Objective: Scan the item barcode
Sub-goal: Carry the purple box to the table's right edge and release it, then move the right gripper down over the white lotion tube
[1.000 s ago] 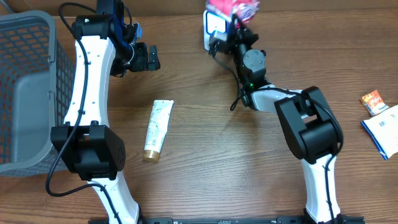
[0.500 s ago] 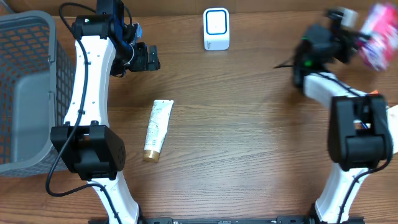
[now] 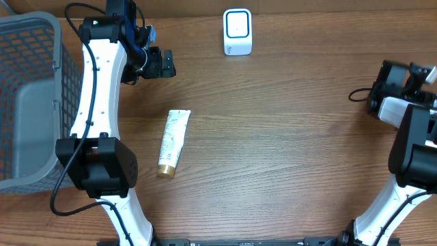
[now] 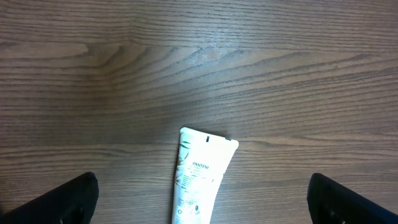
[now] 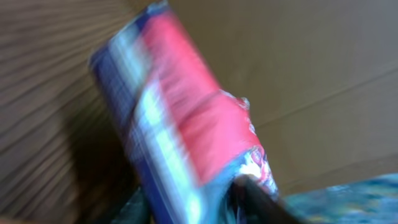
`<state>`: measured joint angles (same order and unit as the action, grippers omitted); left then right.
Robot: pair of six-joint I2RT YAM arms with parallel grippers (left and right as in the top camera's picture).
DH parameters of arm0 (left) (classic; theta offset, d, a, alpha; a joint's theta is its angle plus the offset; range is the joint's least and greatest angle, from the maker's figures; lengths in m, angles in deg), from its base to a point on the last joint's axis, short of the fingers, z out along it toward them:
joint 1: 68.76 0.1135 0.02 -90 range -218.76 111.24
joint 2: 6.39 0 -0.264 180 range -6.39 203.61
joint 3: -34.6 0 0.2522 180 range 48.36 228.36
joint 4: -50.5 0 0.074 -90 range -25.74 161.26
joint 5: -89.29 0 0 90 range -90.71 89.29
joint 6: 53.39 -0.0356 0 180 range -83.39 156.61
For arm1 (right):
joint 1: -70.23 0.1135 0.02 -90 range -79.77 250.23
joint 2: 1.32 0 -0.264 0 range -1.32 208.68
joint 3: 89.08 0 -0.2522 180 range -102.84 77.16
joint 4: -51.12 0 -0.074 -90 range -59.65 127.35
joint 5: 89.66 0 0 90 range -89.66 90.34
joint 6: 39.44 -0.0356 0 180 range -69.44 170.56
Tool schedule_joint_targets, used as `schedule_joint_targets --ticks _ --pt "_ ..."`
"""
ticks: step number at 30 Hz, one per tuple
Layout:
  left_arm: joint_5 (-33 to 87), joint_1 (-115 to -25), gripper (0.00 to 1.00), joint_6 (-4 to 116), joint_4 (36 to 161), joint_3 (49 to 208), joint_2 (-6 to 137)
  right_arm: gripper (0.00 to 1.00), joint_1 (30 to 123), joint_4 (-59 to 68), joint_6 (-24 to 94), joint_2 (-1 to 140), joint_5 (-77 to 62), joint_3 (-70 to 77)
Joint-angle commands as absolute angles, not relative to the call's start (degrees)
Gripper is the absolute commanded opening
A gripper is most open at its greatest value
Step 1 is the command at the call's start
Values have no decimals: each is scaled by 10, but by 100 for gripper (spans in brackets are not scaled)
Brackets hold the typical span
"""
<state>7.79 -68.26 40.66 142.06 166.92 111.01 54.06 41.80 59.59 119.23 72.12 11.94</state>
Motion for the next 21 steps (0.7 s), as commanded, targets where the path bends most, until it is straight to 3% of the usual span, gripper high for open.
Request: schedule_joint_targets --ticks 1,2,9,13,16,18,21 --pt "77 -680 100 394 1420 1677 1101 86 541 433 489 1181 675 113" --pt "77 -680 100 394 1420 1677 1101 100 548 448 507 1173 688 105" --pt "77 -680 100 394 1420 1677 1101 100 647 465 566 1053 696 32" --pt "77 -680 100 394 1420 1677 1101 100 747 359 516 992 638 28" --pt "77 -680 100 394 1420 1677 1101 100 811 183 361 969 511 28" --pt "77 -680 100 394 1420 1677 1101 100 826 73 233 967 350 28" --pt "77 -680 100 394 1420 1677 1101 100 827 -10 164 967 87 37"
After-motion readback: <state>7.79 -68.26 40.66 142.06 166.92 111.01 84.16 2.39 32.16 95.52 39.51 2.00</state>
